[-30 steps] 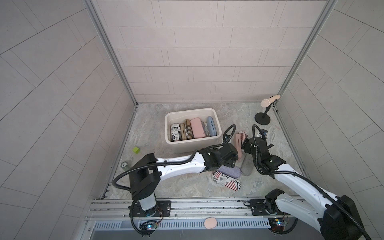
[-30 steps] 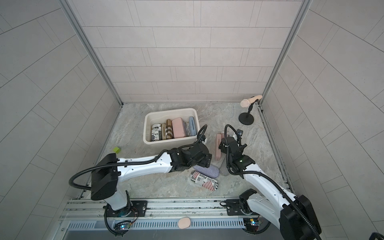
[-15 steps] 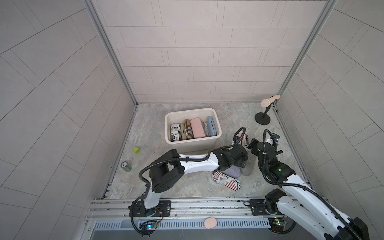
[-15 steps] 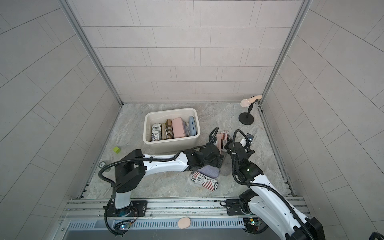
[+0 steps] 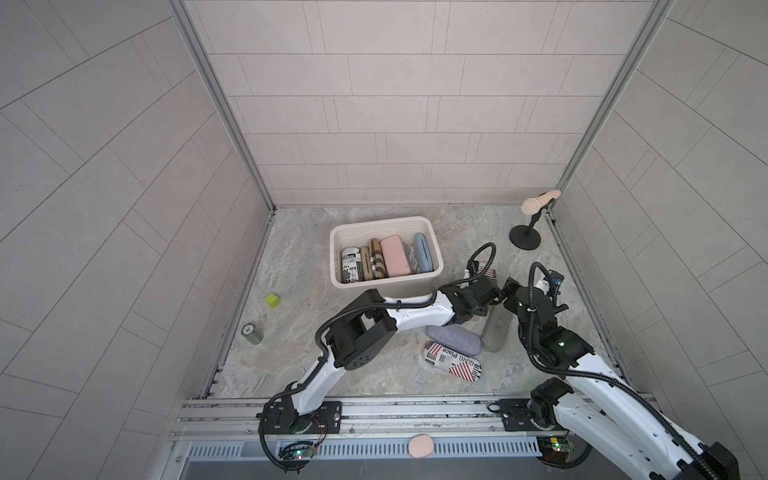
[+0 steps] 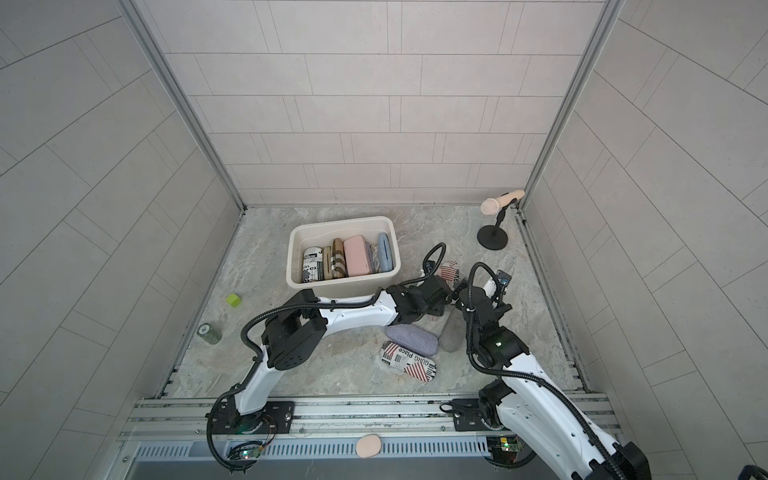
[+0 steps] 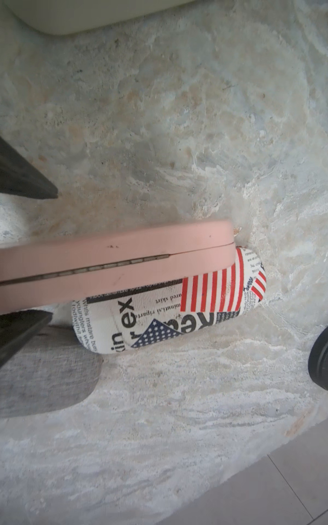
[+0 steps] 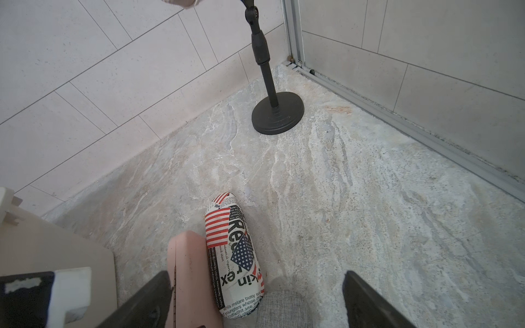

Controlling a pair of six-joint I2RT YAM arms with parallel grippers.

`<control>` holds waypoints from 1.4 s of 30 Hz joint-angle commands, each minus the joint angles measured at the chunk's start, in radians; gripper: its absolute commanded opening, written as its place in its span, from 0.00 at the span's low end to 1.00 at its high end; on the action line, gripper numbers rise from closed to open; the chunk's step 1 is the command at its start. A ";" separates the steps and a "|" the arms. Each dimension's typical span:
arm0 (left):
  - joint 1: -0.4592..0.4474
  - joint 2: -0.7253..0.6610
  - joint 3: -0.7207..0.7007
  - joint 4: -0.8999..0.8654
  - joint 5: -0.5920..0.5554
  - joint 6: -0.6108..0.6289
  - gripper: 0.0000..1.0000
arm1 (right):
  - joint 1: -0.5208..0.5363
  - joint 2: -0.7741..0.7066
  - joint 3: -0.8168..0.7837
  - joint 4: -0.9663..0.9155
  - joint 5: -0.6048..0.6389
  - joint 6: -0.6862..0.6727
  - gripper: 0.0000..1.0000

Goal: Put the glasses cases into the storage boxes
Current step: Pick up the glasses case at the center of the board.

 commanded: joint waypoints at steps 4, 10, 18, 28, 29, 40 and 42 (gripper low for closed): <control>0.008 0.013 0.001 -0.038 -0.011 -0.018 0.47 | -0.005 -0.039 -0.019 -0.006 0.029 0.018 0.95; 0.026 -0.029 -0.073 -0.029 0.003 -0.018 0.30 | -0.005 -0.047 -0.019 -0.007 0.025 0.015 0.94; 0.046 -0.135 -0.157 -0.025 0.026 0.000 0.11 | -0.005 -0.054 -0.026 0.012 0.021 0.000 0.93; 0.065 -0.274 -0.218 -0.005 0.030 0.031 0.04 | -0.003 -0.087 -0.057 0.082 -0.021 -0.035 0.91; 0.065 -0.293 -0.218 -0.010 0.026 0.041 0.04 | -0.003 -0.086 -0.058 0.083 -0.026 -0.036 0.90; 0.137 -0.551 -0.197 -0.120 -0.024 0.165 0.05 | 0.037 -0.046 -0.077 0.260 -0.205 -0.152 0.88; 0.168 -0.603 -0.203 -0.165 -0.056 0.186 0.04 | 0.105 -0.005 -0.054 0.294 -0.208 -0.218 0.88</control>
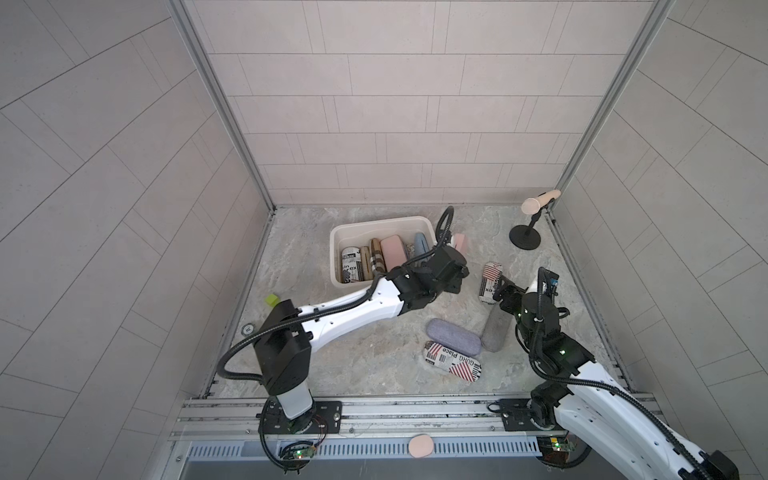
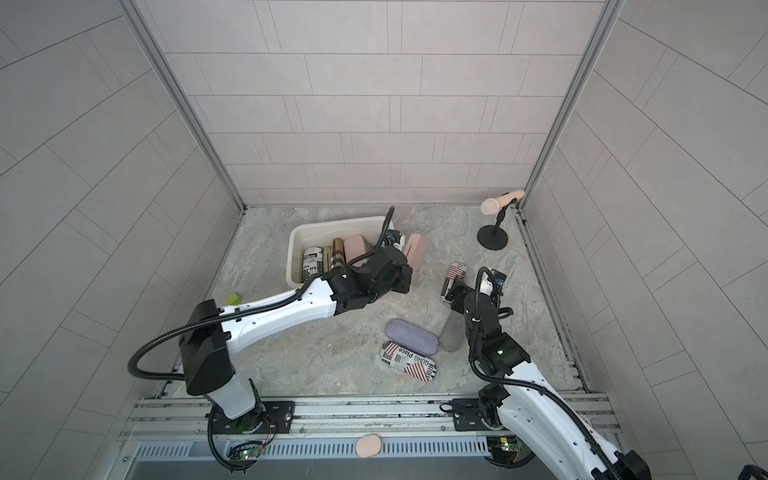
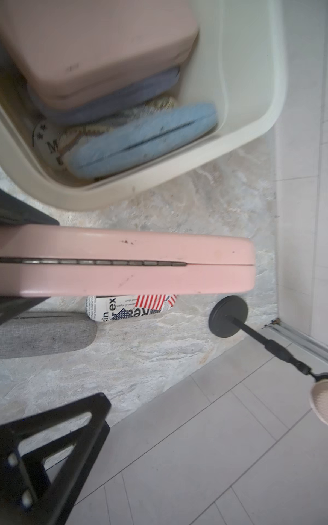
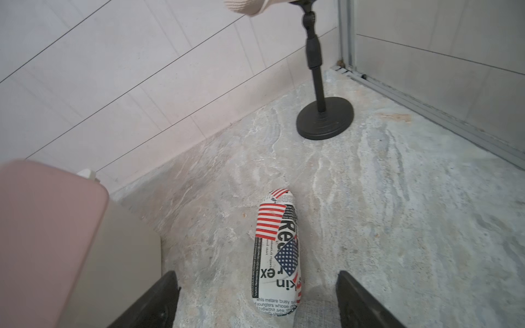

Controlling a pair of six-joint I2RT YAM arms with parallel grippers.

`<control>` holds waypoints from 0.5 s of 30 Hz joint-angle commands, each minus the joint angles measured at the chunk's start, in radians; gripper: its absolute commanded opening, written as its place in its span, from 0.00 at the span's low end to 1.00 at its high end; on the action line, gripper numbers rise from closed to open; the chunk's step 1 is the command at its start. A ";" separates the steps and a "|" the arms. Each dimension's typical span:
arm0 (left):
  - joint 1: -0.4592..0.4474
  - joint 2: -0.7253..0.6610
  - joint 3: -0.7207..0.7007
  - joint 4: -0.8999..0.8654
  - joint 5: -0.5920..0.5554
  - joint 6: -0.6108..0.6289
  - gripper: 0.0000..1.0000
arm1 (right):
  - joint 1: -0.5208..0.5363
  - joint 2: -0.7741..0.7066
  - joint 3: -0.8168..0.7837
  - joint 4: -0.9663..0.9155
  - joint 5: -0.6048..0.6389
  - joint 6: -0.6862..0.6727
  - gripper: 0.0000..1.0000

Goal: Put the glasses cases into the storage boxes
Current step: Pick up the glasses case at the center of the board, then place the glasses case in the storage box.

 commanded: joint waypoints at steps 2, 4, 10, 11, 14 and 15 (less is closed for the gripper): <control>0.086 -0.125 0.001 -0.123 -0.095 0.056 0.05 | 0.127 0.080 0.045 0.114 -0.061 -0.155 0.88; 0.153 -0.186 -0.022 -0.176 -0.083 0.061 0.06 | 0.174 0.127 0.067 0.126 -0.059 -0.188 0.88; 0.345 -0.312 -0.049 -0.383 -0.158 0.125 0.07 | 0.193 0.197 0.090 0.131 -0.068 -0.191 0.88; 0.382 -0.326 -0.055 -0.413 -0.158 0.135 0.07 | 0.192 0.200 0.092 0.130 -0.068 -0.190 0.88; 0.483 -0.335 -0.082 -0.469 -0.121 0.166 0.07 | 0.192 0.200 0.093 0.125 -0.062 -0.188 0.88; 0.503 -0.332 -0.085 -0.486 -0.121 0.170 0.06 | 0.191 0.201 0.092 0.125 -0.061 -0.186 0.88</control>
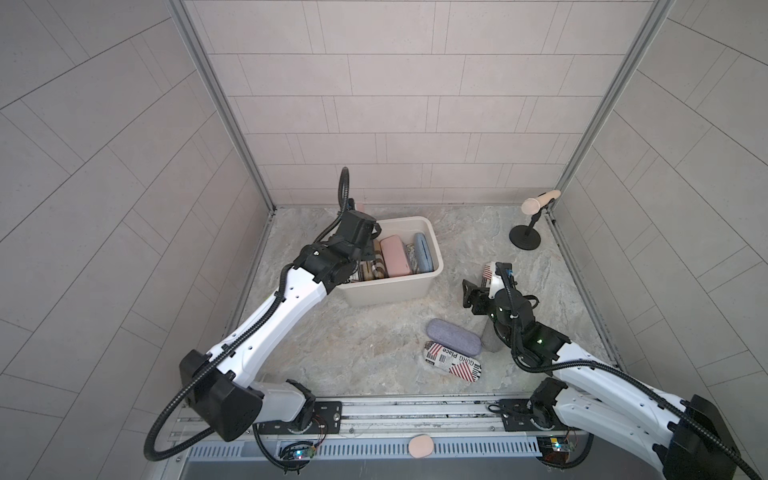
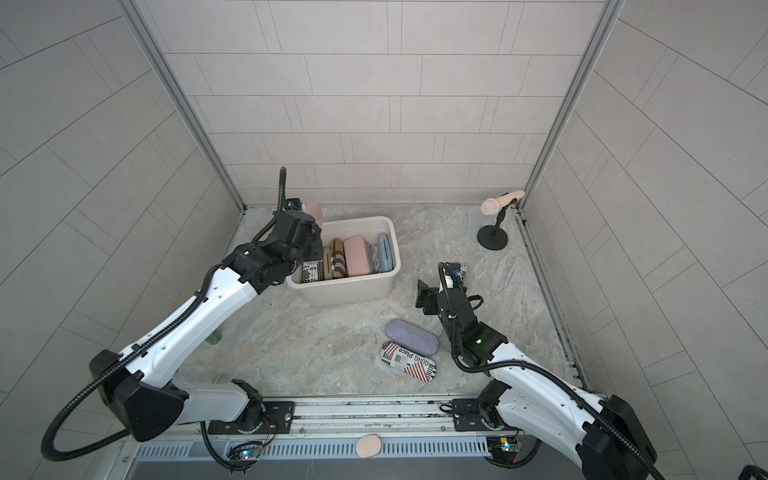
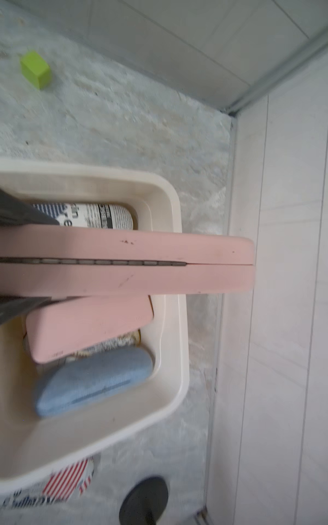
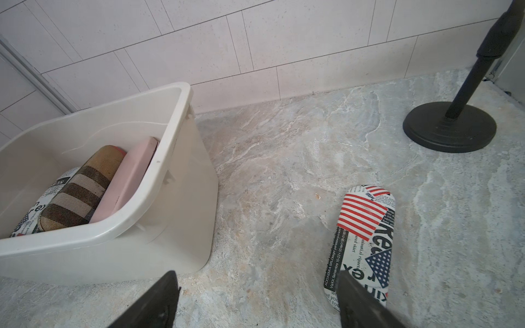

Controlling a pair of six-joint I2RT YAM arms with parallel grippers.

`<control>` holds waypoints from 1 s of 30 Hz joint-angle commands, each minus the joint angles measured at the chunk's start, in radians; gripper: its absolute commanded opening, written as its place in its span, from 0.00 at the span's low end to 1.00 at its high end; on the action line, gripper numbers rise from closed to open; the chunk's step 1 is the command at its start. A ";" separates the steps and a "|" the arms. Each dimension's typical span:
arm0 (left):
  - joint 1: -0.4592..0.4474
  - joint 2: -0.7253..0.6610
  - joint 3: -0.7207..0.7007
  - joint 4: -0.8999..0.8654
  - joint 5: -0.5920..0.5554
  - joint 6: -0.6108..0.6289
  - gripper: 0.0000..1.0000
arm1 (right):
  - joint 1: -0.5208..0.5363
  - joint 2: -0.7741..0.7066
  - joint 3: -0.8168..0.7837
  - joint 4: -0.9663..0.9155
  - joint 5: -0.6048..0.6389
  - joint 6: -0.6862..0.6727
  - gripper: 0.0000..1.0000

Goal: Put the glasses cases into the storage boxes
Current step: Place the glasses case in the storage box.

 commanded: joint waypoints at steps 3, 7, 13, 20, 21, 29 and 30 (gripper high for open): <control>0.079 0.017 -0.041 -0.115 0.000 0.072 0.05 | 0.004 0.002 0.024 0.011 0.009 -0.011 0.88; 0.081 0.051 -0.057 -0.106 -0.006 0.081 0.03 | 0.005 0.008 0.026 0.005 0.014 -0.009 0.88; 0.081 0.078 -0.060 -0.090 0.020 0.081 0.02 | 0.004 0.010 0.027 0.002 0.019 -0.007 0.88; 0.081 0.125 -0.062 -0.082 -0.021 0.043 0.02 | 0.004 0.017 0.029 0.003 0.017 -0.007 0.88; 0.081 0.137 -0.056 -0.093 -0.034 0.027 0.02 | 0.005 0.017 0.030 0.001 0.018 -0.007 0.88; 0.046 0.183 -0.051 -0.109 -0.153 -0.057 0.19 | 0.004 0.020 0.029 0.002 0.021 -0.006 0.88; 0.026 0.183 -0.046 -0.108 -0.174 -0.053 0.28 | 0.004 0.023 0.031 0.002 0.021 -0.006 0.88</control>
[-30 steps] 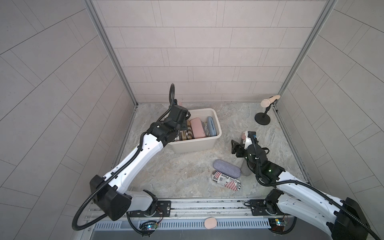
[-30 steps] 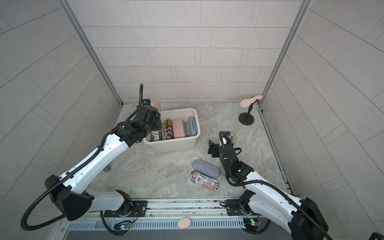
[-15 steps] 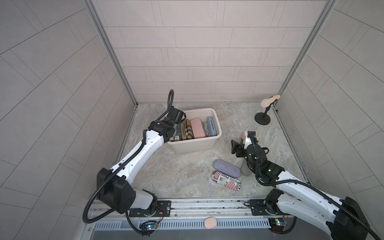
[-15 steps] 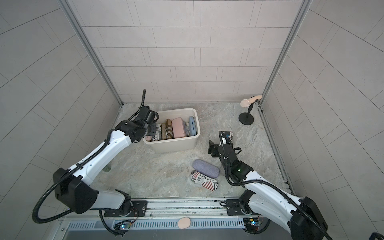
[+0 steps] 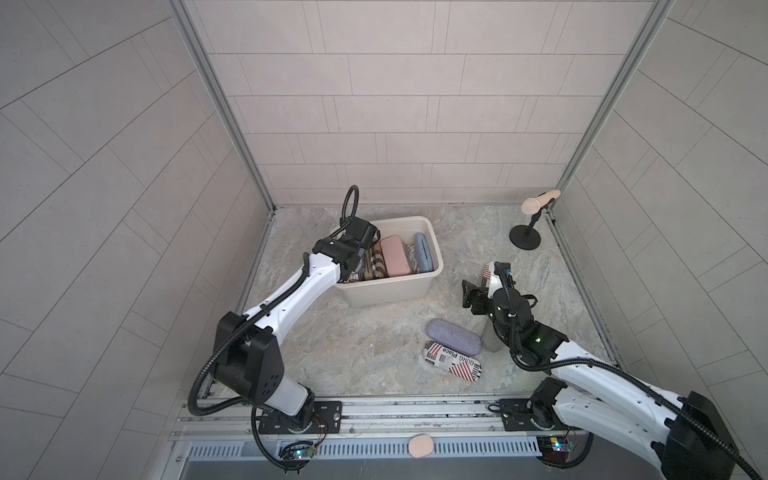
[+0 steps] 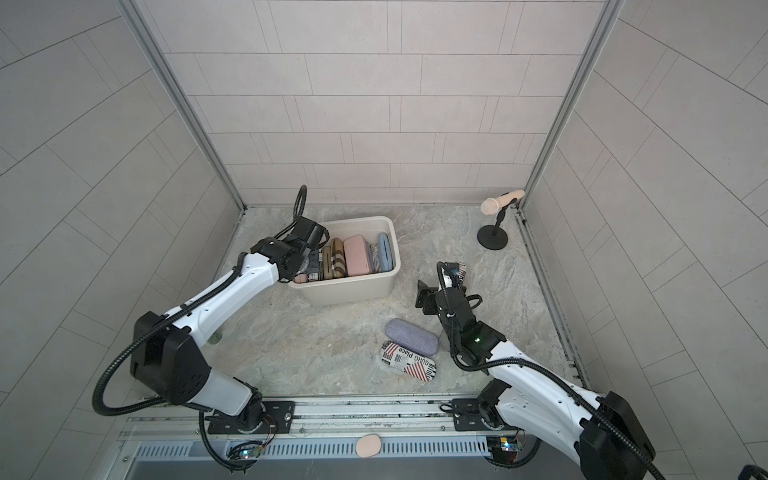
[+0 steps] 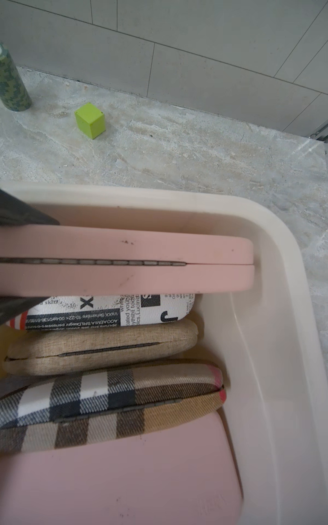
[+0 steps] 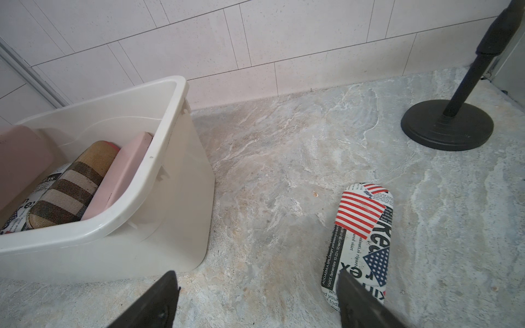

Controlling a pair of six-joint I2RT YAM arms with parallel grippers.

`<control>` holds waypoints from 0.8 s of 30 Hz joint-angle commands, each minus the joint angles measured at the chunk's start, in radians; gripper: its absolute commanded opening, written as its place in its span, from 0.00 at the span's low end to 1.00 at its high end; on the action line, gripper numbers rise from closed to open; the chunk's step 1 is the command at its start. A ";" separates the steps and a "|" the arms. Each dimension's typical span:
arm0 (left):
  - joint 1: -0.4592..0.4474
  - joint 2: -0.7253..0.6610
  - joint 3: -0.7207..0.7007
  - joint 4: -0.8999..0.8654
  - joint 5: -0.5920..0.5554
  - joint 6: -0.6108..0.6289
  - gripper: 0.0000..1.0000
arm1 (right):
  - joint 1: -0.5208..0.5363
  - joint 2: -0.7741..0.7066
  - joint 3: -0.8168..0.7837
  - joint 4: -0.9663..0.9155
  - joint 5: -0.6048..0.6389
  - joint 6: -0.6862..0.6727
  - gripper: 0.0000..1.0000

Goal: Put the glasses cases into the storage boxes
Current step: Place the glasses case in the storage box.

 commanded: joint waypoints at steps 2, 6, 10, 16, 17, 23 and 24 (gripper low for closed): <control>-0.059 -0.012 0.026 -0.025 -0.133 -0.022 0.48 | 0.005 0.011 0.032 0.000 0.015 -0.004 0.88; -0.102 -0.018 0.067 -0.039 -0.087 -0.013 0.69 | 0.004 0.011 0.032 -0.004 0.021 -0.004 0.88; -0.136 -0.027 0.091 -0.025 -0.039 -0.010 0.70 | 0.005 0.007 0.034 -0.008 0.024 -0.003 0.88; -0.162 -0.054 0.093 0.027 0.031 -0.037 0.65 | 0.004 0.002 0.037 -0.024 0.045 0.005 0.88; -0.182 -0.059 0.085 0.051 0.050 -0.035 0.65 | 0.005 -0.002 0.039 -0.036 0.062 0.010 0.88; -0.408 -0.030 0.047 0.193 0.048 0.046 0.66 | -0.001 -0.070 0.020 -0.108 0.232 0.078 0.89; -0.444 -0.017 0.042 0.201 0.044 0.052 0.66 | -0.005 -0.081 0.017 -0.127 0.262 0.093 0.89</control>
